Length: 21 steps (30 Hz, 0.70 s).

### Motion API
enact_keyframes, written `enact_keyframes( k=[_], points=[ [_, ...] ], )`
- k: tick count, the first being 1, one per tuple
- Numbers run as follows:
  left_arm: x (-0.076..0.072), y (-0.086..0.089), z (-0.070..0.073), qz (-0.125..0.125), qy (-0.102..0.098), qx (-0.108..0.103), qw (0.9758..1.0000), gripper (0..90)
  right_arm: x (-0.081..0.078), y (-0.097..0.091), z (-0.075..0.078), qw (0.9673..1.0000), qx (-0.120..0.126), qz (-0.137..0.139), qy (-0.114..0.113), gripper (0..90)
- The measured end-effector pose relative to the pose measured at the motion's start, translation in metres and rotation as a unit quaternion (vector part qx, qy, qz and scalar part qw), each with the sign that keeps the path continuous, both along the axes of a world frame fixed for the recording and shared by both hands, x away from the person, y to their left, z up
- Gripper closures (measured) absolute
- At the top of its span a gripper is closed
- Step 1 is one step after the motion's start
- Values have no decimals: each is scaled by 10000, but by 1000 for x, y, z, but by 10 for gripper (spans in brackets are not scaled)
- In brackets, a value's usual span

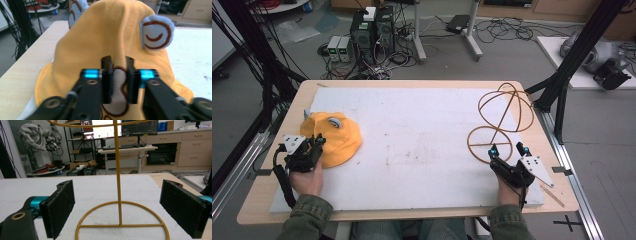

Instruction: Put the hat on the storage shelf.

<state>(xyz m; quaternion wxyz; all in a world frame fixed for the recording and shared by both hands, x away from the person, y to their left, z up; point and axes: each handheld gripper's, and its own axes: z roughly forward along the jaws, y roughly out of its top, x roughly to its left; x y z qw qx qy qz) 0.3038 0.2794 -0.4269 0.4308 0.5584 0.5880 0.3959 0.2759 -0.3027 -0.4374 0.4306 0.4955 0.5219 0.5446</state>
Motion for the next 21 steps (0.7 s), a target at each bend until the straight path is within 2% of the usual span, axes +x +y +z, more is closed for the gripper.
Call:
enact_keyframes(
  k=[1, 7, 12, 17, 21],
  points=[
    [0, 0, 0, 2, 2, 6, 10000, 847, 1, 0, 0, 10000, -32, 11, -17, 124],
    [-1, 3, 4, -66, -22, 105, 9999, 861, 1, 1, 0, 10000, -16, 28, 6, 124],
    [-3, 5, 11, -161, -118, 121, 9997, 865, 1, 0, 0, 10000, -47, 12, -15, 124],
    [-7, 0, 27, -240, -375, 337, 9984, 865, 0, 0, 0, 10000, 8, 10, 8, 124],
    [-9, -4, 47, -389, -561, 315, 9972, 865, 0, 0, 0, 10000, -10, 5, 3, 124]
  ],
)
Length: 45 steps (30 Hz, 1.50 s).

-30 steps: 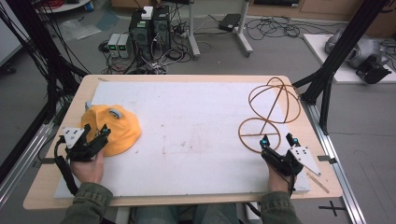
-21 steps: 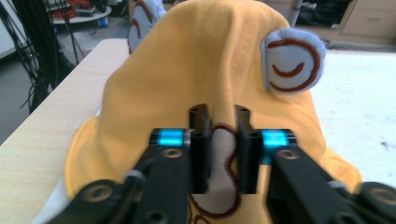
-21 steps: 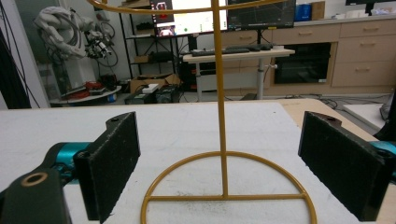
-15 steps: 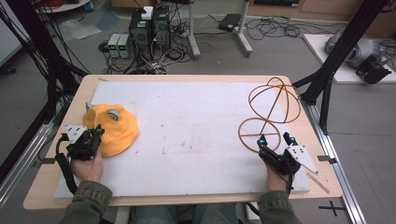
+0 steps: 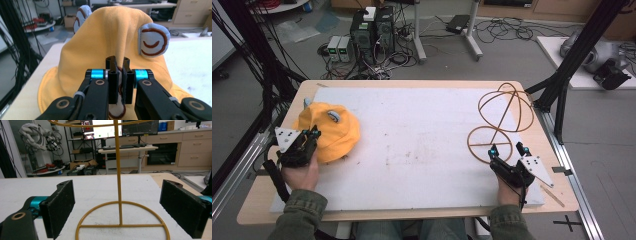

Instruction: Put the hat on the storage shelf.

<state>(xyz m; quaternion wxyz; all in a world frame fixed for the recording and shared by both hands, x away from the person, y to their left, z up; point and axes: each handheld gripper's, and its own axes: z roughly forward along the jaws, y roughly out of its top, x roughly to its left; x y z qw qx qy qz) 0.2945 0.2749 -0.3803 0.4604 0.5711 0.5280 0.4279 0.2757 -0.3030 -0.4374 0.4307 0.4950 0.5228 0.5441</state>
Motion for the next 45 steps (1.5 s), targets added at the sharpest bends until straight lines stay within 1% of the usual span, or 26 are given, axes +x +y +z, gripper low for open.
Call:
enact_keyframes(
  k=[2, 5, 6, 10, 15, 17, 18, 20, 22, 24, 25, 26, 27, 28, 29, 30, 31, 32, 33, 35, 39, 40, 42, 43, 44, 45],
  points=[
    [0, -3, 9, -59, -96, 9, 9999, 865, 0, 0, 0, 10000, -17, -1, -16, 124],
    [-1, -8, 22, -100, -249, -48, 9996, 865, -1, -1, 0, 10000, -18, -14, -24, 124],
    [0, -9, 25, -135, -289, -109, 9994, 865, -1, -1, 0, 10000, 5, -14, -14, 124],
    [4, -12, 39, -117, -402, -160, 9990, 865, -1, -1, 0, 10000, 5, -14, -14, 126],
    [9, -19, 56, -144, -561, -138, 9982, 865, -1, 0, 0, 10000, -7, 34, -4, 126],
    [11, -24, 64, -214, -588, -80, 9980, 865, 0, 0, 0, 10000, -56, 37, -26, 126],
    [12, -26, 67, -236, -600, -64, 9979, 865, -1, 0, -1, 10000, -27, 47, 1, 126],
    [14, -32, 73, -394, -691, -87, 9968, 865, 0, 0, -1, 10000, -11, 46, 3, 126],
    [17, -41, 81, -617, -832, -69, 9946, 865, 0, 0, 0, 10000, -11, 50, -12, 126],
    [19, -50, 88, -737, -987, -42, 9924, 865, -1, 1, 0, 10000, 27, 58, 14, 126],
    [21, -57, 94, -825, -1114, -55, 9903, 865, 0, 1, -1, 10000, 18, 68, 14, 126],
    [22, -62, 97, -870, -1189, -80, 9891, 865, 0, 1, -1, 10000, 18, 68, 14, 126],
    [25, -70, 103, -954, -1289, -107, 9870, 865, 0, 1, -1, 10000, 21, 62, 11, 126],
    [26, -74, 106, -1026, -1330, -131, 9857, 865, 1, 1, -1, 10000, -17, 87, 6, 126],
    [28, -81, 110, -1103, -1376, -133, 9842, 865, 1, 2, -1, 10000, 6, 92, 35, 126],
    [31, -88, 114, -1216, -1436, -118, 9821, 865, 1, 2, -1, 10000, 6, 92, 35, 126],
    [33, -98, 119, -1349, -1518, -108, 9791, 865, 1, 2, -1, 9999, 1, 103, 20, 126],
    [34, -104, 122, -1425, -1590, -129, 9768, 865, 1, 2, -1, 9999, 1, 103, 20, 126],
    [37, -113, 127, -1611, -1660, -143, 9728, 865, 1, 2, -1, 9999, -19, 117, 25, 127],
    [40, -128, 134, -1858, -1786, -130, 9661, 865, 1, 2, -1, 9999, -31, 127, 24, 127],
    [47, -159, 148, -2420, -1977, -179, 9498, 865, 0, 1, -1, 9999, -39, 136, 21, 137],
    [49, -166, 151, -2539, -2005, -197, 9460, 865, 0, 1, -1, 9999, -1, 131, 41, 137],
    [54, -181, 156, -2742, -2013, -255, 9400, 865, 0, 0, -2, 9999, -19, 125, 20, 137],
    [56, -188, 159, -2828, -2024, -249, 9373, 865, 0, 0, -2, 9999, -18, 120, 30, 137],
    [59, -196, 161, -2887, -2038, -250, 9352, 865, 0, 0, -2, 9999, -18, 120, 30, 137],
    [63, -204, 165, -3000, -2028, -267, 9317, 865, 0, 0, -1, 9999, 1, 116, 34, 136]
  ],
)
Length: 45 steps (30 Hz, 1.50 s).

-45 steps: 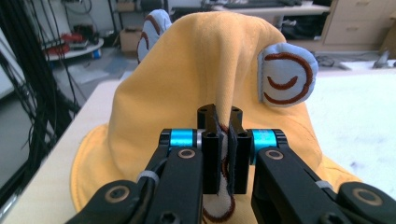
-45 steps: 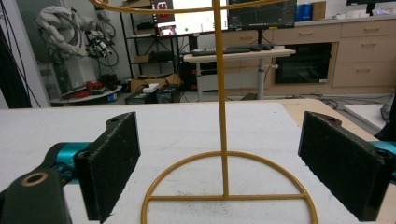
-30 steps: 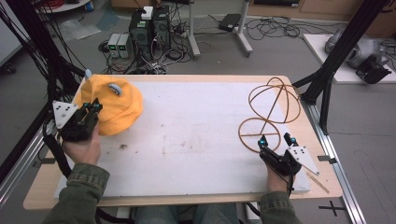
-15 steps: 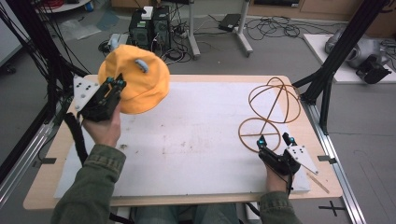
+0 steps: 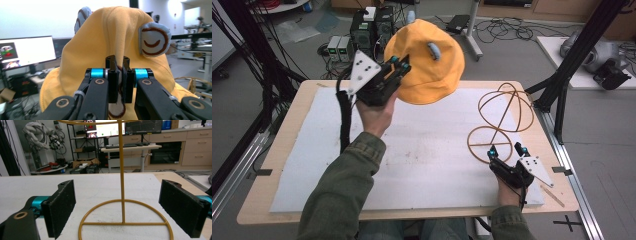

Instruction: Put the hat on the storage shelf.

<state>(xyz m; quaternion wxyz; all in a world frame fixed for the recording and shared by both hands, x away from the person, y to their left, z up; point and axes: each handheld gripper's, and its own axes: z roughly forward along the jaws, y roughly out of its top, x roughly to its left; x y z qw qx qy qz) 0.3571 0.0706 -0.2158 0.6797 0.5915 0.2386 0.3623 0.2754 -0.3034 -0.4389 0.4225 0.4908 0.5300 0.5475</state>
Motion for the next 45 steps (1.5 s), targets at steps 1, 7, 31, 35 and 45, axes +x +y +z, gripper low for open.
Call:
enact_keyframes(
  k=[1, 7, 31, 35, 45],
  points=[
    [3, -8, 3, -60, 9, -29, 10000, 865, 0, 0, 0, 10000, 3, 3, -18, 136],
    [20, -56, 16, -781, 68, -125, 9968, 865, 0, -2, 0, 10000, -24, -4, -32, 133],
    [49, -182, -8, -2534, 821, 995, 9587, 865, -5, -9, 0, 10000, 9, 25, -33, 129],
    [49, -185, -15, -2536, 930, 1178, 9556, 865, -5, -9, 0, 10000, 64, 8, -23, 129],
    [53, -182, -30, -2549, 1117, 1162, 9535, 862, -6, -10, 0, 10000, 4, 14, -26, 129]
  ],
)
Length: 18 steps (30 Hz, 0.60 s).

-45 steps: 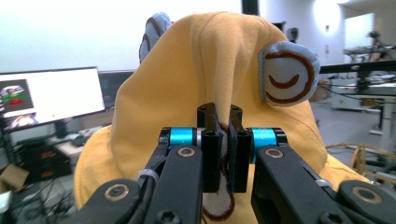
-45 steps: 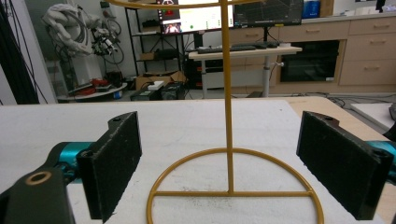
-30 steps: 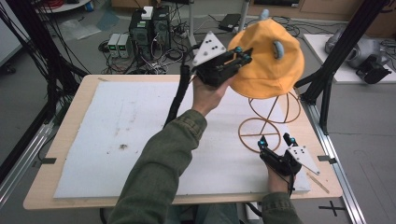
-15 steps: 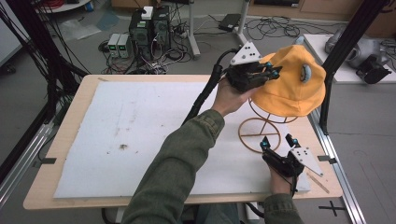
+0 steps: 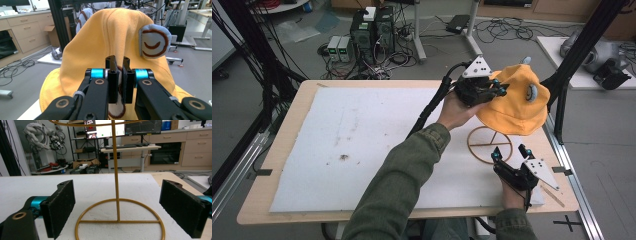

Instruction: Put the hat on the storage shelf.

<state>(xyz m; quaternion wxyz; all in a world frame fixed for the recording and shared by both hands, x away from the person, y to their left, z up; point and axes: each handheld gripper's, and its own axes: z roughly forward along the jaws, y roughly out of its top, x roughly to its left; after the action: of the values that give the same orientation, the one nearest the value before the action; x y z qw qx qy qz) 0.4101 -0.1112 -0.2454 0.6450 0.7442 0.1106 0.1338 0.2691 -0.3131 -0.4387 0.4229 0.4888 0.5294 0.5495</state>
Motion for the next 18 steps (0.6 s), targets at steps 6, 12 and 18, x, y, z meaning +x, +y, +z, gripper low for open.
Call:
enact_keyframes(
  k=[6, 12, 18],
  points=[
    [1, 3, 1, -11, 35, -66, 10000, 855, 1, 0, 0, 10000, -5, 3, 12, 129],
    [3, 7, 3, 88, 79, -263, 9996, 568, 0, 0, 0, 10000, 10, -5, -1, 129],
    [5, 16, 5, 215, 81, -332, 9992, 288, 0, 0, 0, 10000, -2, 0, 10, 129]
  ],
)
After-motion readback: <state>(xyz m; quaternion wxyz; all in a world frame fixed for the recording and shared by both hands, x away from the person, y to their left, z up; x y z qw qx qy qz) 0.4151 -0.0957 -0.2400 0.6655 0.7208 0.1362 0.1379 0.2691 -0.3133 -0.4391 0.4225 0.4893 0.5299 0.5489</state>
